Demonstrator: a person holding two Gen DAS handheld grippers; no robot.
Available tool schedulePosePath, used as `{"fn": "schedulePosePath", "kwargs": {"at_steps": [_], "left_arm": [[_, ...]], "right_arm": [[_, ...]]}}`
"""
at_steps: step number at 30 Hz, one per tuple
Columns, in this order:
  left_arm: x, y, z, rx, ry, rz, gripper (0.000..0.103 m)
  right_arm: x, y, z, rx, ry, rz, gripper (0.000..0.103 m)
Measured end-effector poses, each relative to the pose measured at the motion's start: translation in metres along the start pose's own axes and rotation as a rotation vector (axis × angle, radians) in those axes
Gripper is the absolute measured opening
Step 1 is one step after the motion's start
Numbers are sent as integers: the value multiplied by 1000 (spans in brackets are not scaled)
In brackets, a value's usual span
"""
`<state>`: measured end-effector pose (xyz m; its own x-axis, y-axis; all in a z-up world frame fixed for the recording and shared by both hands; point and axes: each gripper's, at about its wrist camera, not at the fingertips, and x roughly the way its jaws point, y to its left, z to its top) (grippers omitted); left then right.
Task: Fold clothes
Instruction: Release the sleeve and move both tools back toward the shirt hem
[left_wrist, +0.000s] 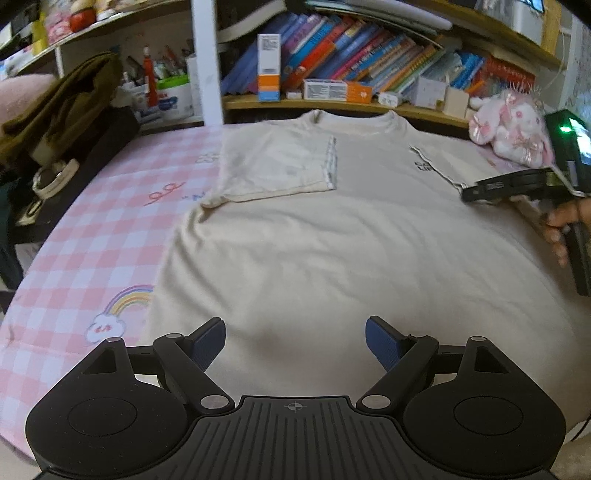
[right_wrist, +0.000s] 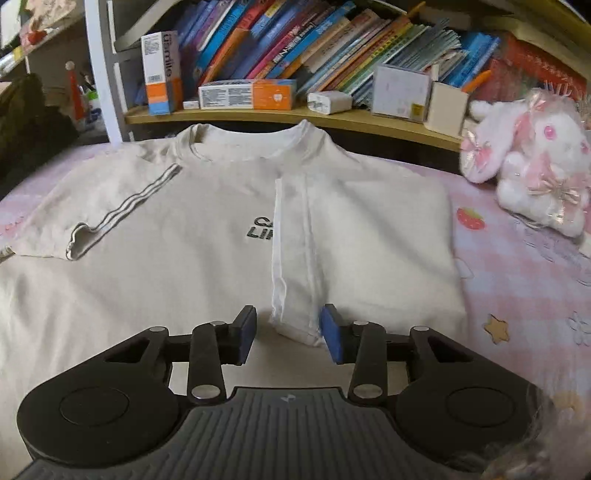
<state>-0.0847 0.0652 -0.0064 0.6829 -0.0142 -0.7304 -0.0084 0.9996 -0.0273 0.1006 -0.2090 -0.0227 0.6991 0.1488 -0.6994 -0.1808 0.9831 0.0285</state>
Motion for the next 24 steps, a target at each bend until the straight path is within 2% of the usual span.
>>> {"fn": "schedulePosePath", "kwargs": {"at_steps": [3,8,10,15,18,24], "left_arm": [[-4,12,-5,-22,-12,-10,86],[-12,22,-15,-14,-42,-44,86],[-17,25,-22,-4,-47,-56,86],[-33,31,-43,33,-46,-68,86],[-42,40,-56,33,-38,-71,86],[-54,51,-77,34,-22,-85,86]], "right_arm": [[-30,3,-11,49,-30,8,49],[-84,19,-46,61,-59,-20,64],[-105,28,-62,67,-72,-48,73],[-153,49,-102,101,-101,-125,86],[-176,59,-128,150,-103,-169,91],[-208,75,-172,222,-79,-233,93]]}}
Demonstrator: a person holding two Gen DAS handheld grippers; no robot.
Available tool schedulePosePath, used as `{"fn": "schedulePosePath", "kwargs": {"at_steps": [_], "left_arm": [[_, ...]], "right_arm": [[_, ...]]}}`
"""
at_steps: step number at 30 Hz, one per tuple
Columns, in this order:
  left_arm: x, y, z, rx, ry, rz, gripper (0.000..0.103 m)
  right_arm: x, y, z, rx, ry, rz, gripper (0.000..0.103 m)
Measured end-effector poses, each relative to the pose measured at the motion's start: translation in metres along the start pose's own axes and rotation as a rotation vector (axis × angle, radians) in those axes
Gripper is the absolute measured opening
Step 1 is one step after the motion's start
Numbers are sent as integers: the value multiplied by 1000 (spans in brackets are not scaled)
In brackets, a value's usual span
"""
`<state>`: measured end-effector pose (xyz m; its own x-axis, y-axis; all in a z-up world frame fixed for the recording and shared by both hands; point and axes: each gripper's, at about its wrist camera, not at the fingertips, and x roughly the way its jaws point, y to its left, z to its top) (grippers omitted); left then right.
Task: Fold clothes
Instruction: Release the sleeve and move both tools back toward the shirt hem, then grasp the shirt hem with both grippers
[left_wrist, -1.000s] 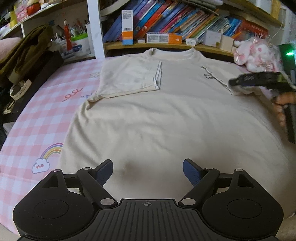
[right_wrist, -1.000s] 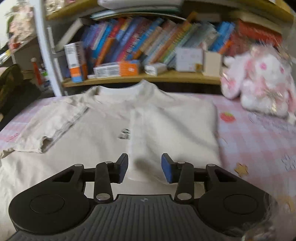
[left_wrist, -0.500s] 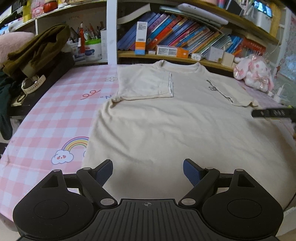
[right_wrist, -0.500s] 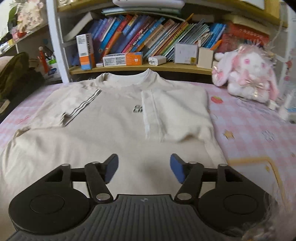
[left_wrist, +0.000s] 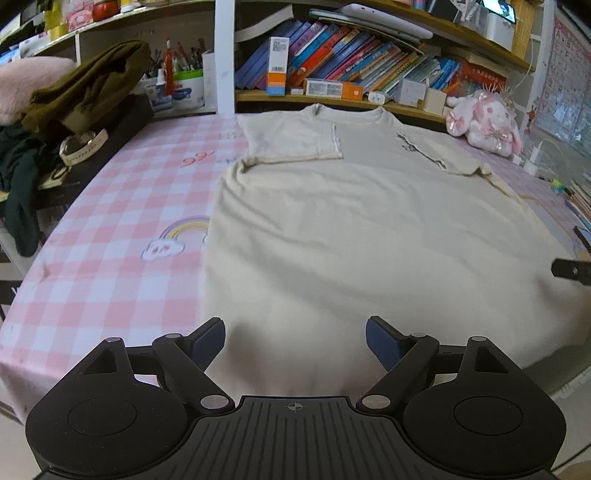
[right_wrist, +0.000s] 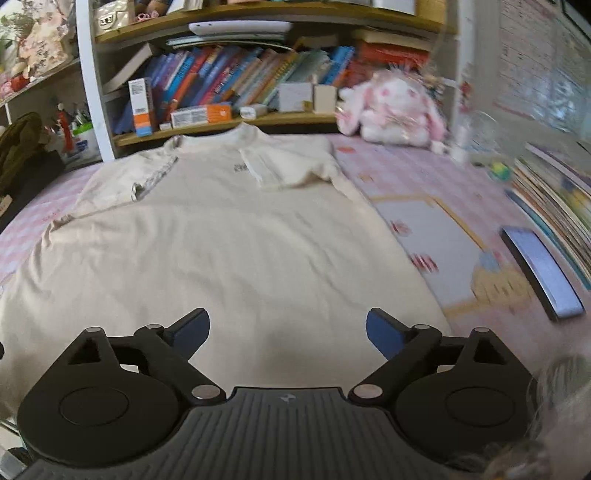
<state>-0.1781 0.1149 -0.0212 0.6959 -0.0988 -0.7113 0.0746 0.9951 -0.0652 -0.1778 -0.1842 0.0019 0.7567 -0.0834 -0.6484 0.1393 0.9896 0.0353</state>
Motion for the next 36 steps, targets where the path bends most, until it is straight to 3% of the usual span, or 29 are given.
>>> {"fn": "schedulePosePath", "kwargs": {"at_steps": [8,18,36], "left_arm": [[-11,1,-15,9,8,-7,86],[-20,1,-26,-22,17,23,86],[-24,-1,-45,-211,113,98,83]], "right_arm": [[-35,-6,-35,35,5,-62,99],[-49,-28,-50,99,36,-98,99],[-20,-104,-46,175,126,-6,98]]}}
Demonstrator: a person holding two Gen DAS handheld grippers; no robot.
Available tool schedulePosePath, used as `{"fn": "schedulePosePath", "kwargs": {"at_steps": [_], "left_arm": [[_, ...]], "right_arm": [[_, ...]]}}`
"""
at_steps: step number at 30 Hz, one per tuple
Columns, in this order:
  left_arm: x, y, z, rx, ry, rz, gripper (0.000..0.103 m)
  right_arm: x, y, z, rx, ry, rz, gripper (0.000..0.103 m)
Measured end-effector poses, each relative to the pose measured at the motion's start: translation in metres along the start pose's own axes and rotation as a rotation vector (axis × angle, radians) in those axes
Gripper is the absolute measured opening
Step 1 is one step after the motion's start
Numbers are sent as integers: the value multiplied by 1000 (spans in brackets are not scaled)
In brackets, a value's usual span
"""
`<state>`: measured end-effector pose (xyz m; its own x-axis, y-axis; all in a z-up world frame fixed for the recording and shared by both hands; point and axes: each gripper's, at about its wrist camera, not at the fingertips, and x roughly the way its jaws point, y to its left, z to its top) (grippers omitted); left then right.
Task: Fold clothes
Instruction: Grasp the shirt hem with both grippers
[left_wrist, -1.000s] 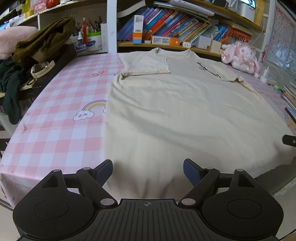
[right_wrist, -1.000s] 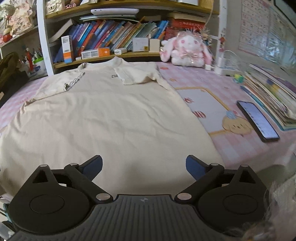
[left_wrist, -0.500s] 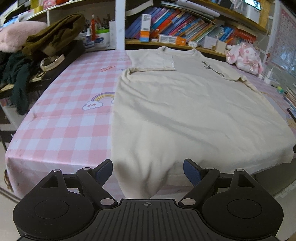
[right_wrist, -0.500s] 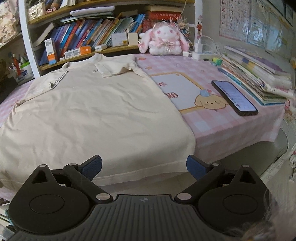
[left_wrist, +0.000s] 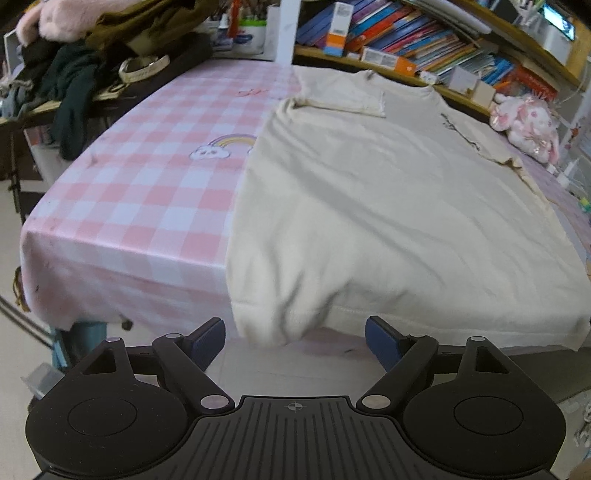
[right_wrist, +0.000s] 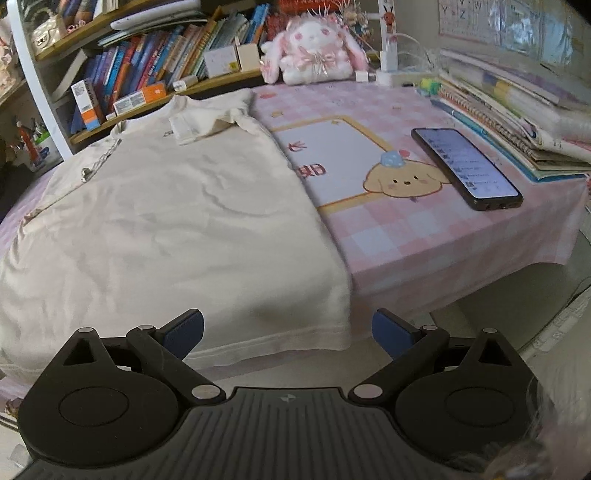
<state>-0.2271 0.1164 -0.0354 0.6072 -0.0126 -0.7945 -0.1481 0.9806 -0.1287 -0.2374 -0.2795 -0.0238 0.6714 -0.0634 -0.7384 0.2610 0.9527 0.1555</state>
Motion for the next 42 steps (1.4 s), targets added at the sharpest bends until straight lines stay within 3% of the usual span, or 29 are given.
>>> {"fn": "schedulePosePath", "kwargs": {"at_steps": [1,4,6,7,9,22,23,24,25,27,32,35,42], "left_arm": [[-1,1,-1,-1,-7,7,82],[0,10,1,-17,-8,19,62],[3,18,4,-25,-2,21,45],[5,22,5,-26,4,18,45],[10,30,10,-26,21,-19,45],[43,48,26,9,94,-152,45],[43,49,26,3,92,-167,27],[41,49,26,5,88,-178,10],[38,48,25,8,84,-188,10],[28,45,27,18,67,-188,9],[-1,41,32,31,15,-213,9],[9,43,31,29,47,-212,9],[28,47,30,29,97,-220,14]], "right_arm": [[2,-3,1,1,3,4,97],[7,-13,5,-5,11,27,94],[11,-19,8,-24,20,41,84],[13,-22,10,-36,30,45,77],[19,-30,12,-52,57,52,73],[60,-61,33,-127,230,199,65],[62,-62,33,-128,240,218,64],[64,-63,33,-127,249,238,55],[65,-63,34,-124,259,264,36],[62,-62,35,-119,271,284,8],[31,-59,43,-124,220,307,6],[21,-59,48,-103,200,332,6],[39,-54,46,-135,259,297,6]]}}
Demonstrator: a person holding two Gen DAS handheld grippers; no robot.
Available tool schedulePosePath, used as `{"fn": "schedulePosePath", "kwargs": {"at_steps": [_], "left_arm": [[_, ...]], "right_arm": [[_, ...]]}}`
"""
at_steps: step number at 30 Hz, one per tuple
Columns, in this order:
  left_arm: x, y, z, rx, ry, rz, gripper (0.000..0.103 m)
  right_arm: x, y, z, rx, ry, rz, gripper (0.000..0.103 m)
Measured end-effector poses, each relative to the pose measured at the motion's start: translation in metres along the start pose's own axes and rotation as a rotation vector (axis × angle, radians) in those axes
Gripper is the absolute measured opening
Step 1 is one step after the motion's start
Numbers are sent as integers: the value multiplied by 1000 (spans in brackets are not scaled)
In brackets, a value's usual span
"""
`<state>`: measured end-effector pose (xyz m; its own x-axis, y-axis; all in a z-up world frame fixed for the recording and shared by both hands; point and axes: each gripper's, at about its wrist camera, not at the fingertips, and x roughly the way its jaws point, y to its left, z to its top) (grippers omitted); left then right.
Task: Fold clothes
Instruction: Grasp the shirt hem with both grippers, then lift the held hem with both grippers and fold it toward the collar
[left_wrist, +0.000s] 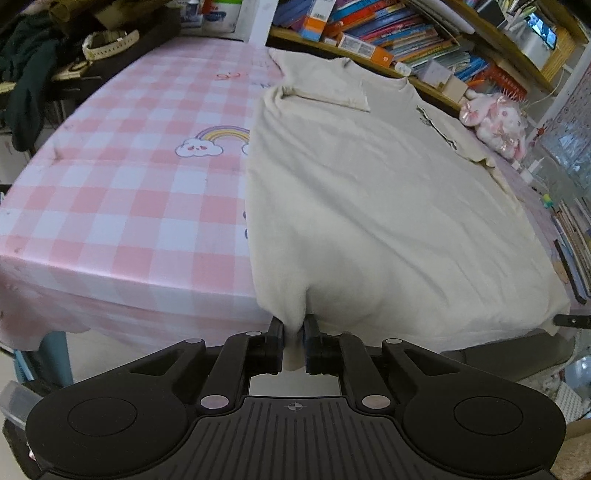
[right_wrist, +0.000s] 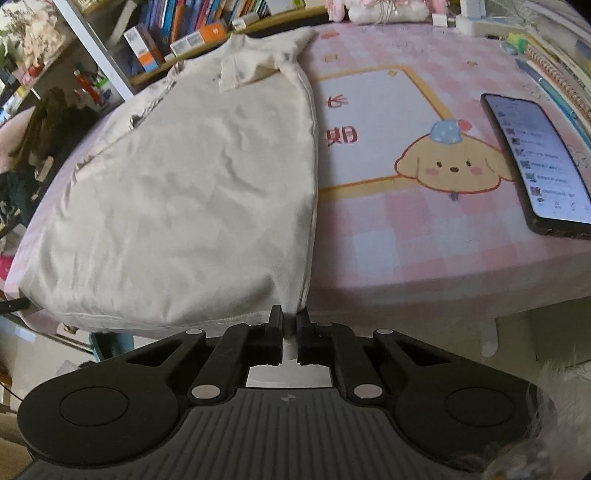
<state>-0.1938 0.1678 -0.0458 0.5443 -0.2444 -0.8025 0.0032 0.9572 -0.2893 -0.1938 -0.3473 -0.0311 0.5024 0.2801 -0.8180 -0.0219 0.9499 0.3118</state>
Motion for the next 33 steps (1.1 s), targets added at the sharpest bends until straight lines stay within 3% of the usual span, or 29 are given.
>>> {"fn": "schedulePosePath", "kwargs": {"at_steps": [6,9,12,15,23,33], "left_arm": [[12,10,5,-27,32,-31,20],[16,11,6,-32,36,-56,11],[13,14,6,-55,36,-64,8],[8,16,4,-70,50,-43,7],[-14,24,-10,-79,75,-105,7],[-16,35,-49,-81,244,-172,7]], "right_arm": [[14,-2,7,1,47,-9,13],[20,-3,7,8,66,2,15],[20,-4,6,18,63,3,6],[11,-5,3,21,46,-12,6],[-20,-3,-6,34,55,-26,5],[-36,-4,-48,85,198,-64,5]]}}
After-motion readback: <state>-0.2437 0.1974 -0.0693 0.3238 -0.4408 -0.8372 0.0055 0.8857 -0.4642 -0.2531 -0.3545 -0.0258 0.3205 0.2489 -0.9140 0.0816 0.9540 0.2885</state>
